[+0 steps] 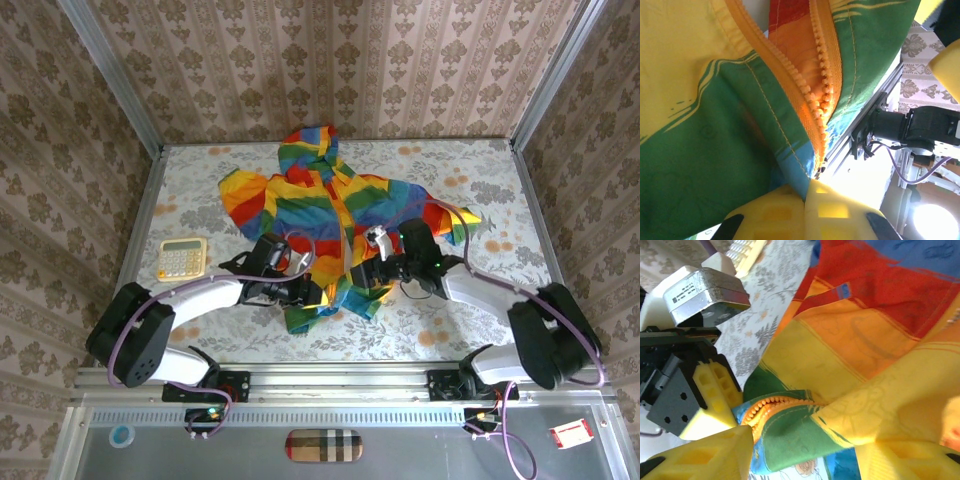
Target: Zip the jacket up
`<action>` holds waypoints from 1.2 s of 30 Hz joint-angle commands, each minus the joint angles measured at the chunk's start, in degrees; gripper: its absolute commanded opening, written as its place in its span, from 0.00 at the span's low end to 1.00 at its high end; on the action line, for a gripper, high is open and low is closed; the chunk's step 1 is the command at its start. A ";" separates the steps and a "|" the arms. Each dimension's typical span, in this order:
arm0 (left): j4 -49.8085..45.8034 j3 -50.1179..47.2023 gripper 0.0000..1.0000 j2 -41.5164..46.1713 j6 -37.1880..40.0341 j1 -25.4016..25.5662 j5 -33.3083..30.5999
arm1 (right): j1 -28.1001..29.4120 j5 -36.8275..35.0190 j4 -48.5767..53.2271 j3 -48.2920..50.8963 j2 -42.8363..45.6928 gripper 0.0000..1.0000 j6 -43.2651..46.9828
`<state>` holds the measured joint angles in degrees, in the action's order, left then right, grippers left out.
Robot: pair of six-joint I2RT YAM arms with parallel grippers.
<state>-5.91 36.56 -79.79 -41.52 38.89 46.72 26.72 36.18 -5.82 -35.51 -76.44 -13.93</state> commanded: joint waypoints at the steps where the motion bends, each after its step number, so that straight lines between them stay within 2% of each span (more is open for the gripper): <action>1: -5.88 3.08 0.00 0.41 2.12 -0.65 0.75 | 2.90 -8.49 7.77 -0.27 5.43 0.49 4.62; 6: -9.88 6.16 0.00 1.15 3.68 -1.28 -0.42 | 8.55 -12.66 12.41 -1.96 8.72 0.45 7.25; 13: -11.89 9.04 0.00 1.21 4.68 -1.63 -1.19 | 15.40 -14.69 11.59 -4.57 5.80 0.52 8.90; 24: -12.09 9.00 0.00 3.22 4.38 -1.54 -1.36 | 17.69 -12.93 9.62 -9.21 -5.48 0.52 9.45; 26: -12.08 8.81 0.00 3.51 4.43 -1.63 -1.43 | 17.66 -13.60 9.35 -9.22 -6.39 0.49 9.46; 30: -11.98 8.38 0.00 3.82 4.60 -1.63 -1.19 | 17.68 -14.56 8.37 -8.47 -6.58 0.30 9.71; 36: -11.95 8.27 0.00 3.78 5.22 -1.98 -0.77 | 17.71 -14.48 7.78 -7.91 -5.80 0.22 10.50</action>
<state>-17.34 44.58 -77.17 -38.02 37.30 45.04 44.14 22.79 3.22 -43.55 -82.74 -4.58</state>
